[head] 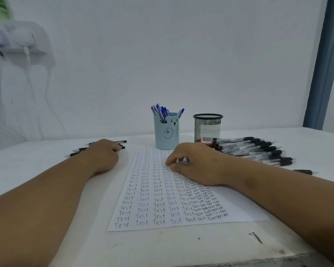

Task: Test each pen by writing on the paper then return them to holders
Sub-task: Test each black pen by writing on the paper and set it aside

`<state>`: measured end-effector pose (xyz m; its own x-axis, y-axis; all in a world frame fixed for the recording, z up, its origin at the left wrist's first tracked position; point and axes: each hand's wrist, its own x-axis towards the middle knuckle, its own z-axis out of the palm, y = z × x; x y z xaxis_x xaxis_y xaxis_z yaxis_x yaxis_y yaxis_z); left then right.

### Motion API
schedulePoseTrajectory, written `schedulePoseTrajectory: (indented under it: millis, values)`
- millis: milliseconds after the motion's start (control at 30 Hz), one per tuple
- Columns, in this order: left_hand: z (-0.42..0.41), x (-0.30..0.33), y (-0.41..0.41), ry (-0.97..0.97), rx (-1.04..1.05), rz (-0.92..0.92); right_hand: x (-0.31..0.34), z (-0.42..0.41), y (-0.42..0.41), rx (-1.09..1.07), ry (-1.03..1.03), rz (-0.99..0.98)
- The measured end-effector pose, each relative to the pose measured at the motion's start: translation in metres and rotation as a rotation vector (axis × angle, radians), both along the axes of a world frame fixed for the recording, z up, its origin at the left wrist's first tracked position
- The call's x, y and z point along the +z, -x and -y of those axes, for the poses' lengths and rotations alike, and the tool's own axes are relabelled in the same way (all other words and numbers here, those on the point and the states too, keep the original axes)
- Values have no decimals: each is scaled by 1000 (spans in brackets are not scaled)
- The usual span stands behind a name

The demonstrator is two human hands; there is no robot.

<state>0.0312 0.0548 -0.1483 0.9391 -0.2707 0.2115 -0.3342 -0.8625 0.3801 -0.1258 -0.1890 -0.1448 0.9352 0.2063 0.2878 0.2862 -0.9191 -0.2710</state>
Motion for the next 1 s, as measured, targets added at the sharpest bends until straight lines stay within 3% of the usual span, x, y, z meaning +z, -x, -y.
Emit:
schedulePoseTrajectory:
  millis: [300,467,600,700,833,933,1000]
  values:
    - [3,1,1,-27,49,94,0,1,-2,5,8,-3]
    - [-2,0,-1,56,15,176,-1,2,-2,4,2,-2]
    - [6,5,6,134,-11,351,0,2,-1,3,-1,-4]
    - [22,16,22,507,-182,448,0,1,-1,-1,-4,-3]
    - [46,35,52,1169,-307,464,0,1,-1,-1,-18,-2]
    - [45,46,54,1771,-320,56,0,1,-2,-10,-28,-6]
    - [40,46,52,1985,-320,-250,0,2,-1,-11,-47,-4]
